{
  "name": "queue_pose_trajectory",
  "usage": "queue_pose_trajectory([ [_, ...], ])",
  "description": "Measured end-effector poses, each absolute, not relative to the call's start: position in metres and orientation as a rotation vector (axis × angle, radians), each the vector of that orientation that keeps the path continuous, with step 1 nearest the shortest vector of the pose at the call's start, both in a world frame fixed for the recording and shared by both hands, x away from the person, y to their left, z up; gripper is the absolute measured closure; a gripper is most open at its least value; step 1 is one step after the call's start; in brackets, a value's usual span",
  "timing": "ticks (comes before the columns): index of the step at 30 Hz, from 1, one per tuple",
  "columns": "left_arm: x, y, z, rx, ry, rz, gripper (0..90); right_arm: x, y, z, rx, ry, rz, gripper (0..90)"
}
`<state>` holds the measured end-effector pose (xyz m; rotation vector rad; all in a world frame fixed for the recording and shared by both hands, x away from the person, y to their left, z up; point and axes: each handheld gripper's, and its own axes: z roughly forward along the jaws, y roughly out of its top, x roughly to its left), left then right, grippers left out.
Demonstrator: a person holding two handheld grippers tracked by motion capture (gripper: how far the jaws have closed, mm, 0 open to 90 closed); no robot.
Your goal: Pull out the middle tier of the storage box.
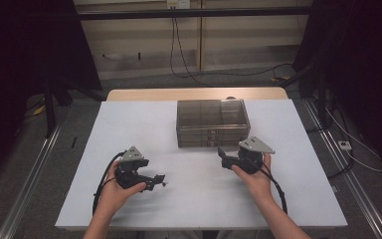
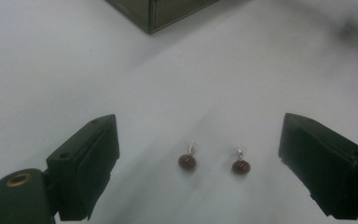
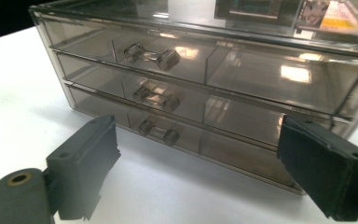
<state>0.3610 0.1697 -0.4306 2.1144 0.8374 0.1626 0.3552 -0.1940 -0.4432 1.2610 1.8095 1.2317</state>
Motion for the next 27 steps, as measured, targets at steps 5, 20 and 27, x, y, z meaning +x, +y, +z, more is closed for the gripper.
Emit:
queue_pose_trajectory([
  [5, 0.361, 0.170, -0.430, 2.115, 0.837, 0.166, 12.6, 0.365, -0.183, -0.446, 1.298, 1.814, 1.192, 12.4],
  [20, 0.361, 0.170, -0.431, 2.122, 0.835, 0.161, 12.6, 0.372, -0.175, -0.445, 1.258, 1.827, 1.097, 13.4],
  [27, 0.361, 0.169, -0.431, 2.129, 0.829, 0.158, 12.6, 0.368, -0.172, -0.444, 1.141, 1.838, 0.999, 17.3],
])
